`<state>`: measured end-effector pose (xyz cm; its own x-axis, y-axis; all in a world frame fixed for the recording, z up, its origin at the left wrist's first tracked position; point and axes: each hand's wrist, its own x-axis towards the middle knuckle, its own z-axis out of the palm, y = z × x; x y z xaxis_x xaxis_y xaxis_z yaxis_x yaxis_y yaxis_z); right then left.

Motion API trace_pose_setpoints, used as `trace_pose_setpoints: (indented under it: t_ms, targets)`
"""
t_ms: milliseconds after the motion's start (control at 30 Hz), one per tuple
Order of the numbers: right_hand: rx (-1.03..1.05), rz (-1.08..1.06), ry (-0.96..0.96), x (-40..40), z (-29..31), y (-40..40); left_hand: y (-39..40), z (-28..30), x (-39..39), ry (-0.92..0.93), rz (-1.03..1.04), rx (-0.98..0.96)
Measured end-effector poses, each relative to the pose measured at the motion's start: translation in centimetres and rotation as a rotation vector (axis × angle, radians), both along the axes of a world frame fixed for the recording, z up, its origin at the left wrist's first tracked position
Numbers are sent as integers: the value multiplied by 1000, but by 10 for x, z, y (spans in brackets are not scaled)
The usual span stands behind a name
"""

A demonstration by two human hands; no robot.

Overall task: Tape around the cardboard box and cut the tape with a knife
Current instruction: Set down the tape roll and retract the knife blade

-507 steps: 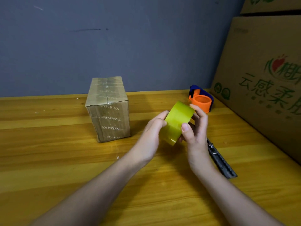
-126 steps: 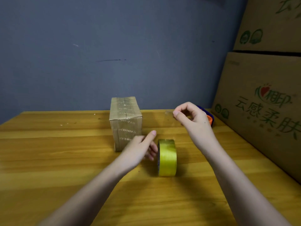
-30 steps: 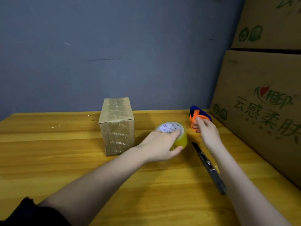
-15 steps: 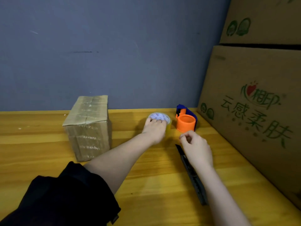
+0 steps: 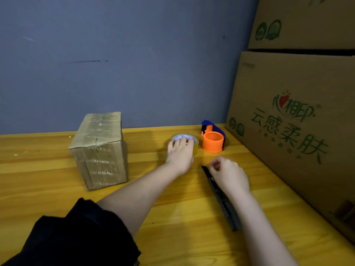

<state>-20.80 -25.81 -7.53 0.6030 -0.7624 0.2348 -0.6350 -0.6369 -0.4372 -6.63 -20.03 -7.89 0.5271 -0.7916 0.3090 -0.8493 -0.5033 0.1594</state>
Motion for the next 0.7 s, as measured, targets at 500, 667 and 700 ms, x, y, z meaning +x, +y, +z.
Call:
trace_pose_setpoints:
  t_ms: [500,667,700]
  targets:
    - [86,-114,377,-17,12,32,85,-1,-65,516,-160,-250]
    - [310,24,160,-12,18,36,99,-4,-68,869,-136,-307]
    - [365,77,66,-9,20,39,103,-3,-69,949,-139,-299]
